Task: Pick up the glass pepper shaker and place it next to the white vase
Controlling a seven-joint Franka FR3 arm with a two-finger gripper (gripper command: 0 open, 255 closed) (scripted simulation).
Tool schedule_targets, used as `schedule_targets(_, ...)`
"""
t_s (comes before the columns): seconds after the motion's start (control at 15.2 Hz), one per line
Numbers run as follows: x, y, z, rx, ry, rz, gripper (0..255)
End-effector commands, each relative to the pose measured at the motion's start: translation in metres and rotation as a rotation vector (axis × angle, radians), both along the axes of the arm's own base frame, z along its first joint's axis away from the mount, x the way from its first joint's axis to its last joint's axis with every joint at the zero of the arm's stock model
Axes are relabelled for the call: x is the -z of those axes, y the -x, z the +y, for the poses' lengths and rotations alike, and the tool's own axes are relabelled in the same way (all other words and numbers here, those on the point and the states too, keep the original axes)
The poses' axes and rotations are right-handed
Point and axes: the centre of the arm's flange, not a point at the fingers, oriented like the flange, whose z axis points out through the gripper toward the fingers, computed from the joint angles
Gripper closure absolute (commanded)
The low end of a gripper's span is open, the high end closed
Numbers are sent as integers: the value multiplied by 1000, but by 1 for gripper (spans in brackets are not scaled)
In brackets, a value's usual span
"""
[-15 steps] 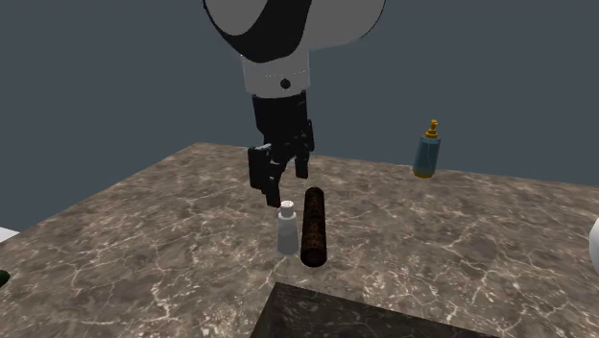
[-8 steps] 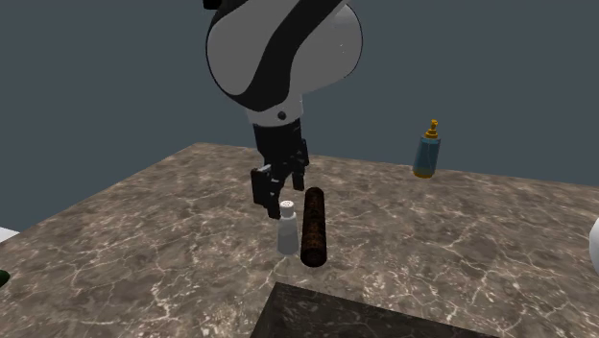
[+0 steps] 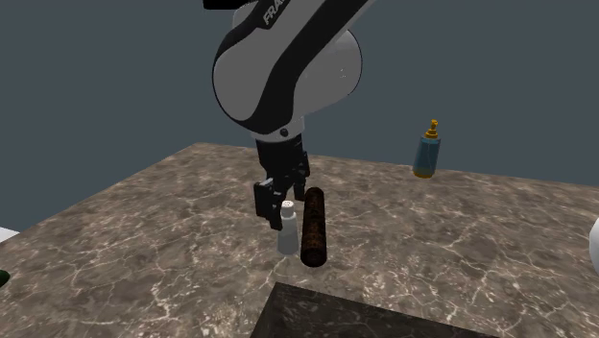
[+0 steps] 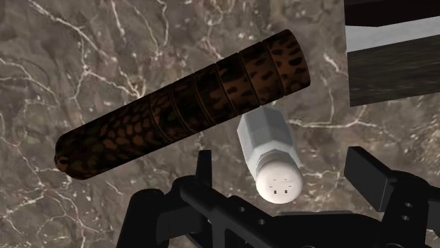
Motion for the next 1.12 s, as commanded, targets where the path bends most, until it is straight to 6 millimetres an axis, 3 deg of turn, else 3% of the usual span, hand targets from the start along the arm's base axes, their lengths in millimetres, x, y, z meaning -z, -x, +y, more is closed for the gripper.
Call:
schedule_targets(0.0,0,0,0,0,0,0,0)
schedule_targets(0.13,0,0,0,0,0,0,0)
schedule_targets(0.2,0,0,0,0,0,0,255)
schedule_targets(0.79,0,0,0,0,0,0,255)
schedule_targets(1.06,-21,0,0,0,0,0,255)
